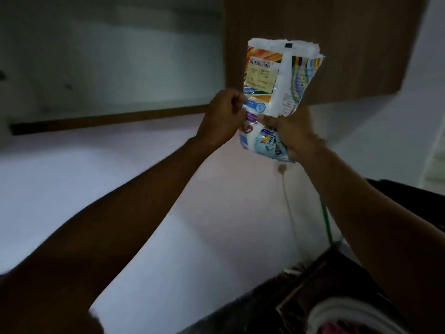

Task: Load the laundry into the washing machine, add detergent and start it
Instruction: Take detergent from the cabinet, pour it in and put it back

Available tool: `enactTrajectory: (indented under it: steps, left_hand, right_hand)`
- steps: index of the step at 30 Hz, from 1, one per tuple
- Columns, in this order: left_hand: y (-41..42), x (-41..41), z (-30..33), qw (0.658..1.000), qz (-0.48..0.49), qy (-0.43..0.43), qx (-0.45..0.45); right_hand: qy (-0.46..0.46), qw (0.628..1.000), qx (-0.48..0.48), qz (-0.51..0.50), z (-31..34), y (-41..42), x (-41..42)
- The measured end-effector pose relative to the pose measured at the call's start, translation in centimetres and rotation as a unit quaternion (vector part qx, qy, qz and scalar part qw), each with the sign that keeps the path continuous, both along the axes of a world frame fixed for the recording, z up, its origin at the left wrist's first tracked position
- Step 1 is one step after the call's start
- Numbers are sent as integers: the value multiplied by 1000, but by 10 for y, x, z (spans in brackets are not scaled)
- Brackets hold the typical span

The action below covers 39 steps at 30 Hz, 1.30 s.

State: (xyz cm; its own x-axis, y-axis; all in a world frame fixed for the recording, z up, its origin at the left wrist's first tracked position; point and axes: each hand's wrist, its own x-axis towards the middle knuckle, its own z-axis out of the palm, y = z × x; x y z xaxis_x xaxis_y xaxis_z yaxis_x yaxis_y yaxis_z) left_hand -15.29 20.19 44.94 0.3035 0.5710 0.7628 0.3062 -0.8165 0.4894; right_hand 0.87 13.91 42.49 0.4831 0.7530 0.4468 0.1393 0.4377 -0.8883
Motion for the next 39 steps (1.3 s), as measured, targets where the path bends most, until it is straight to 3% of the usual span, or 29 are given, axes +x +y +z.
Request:
enactTrajectory:
  steps: [10,22,25,30,34,39]
  left_hand:
    - [33,-129,45,987,148,-21,53]
    - [34,-185,81,971,183,-148,39]
    - [30,-195,87,959,191,-202,59]
    - [28,-214,89,950,223,-212,50]
    - [31,-230,78,942,220,-252,-17]
    - [26,-256,65,931,244,-266,-49]
  right_hand:
    - [42,996,8,73,70,60,-122]
    - [-39,989,-44,134,150,77,-188]
    - [-28,990,-10,137,165,78,-209]
    - [-9,995,65,80,166,94,-255]
    - [-37,997,61,25,149,109,-292]
    - [-118,991,58,27,115,126,-344]
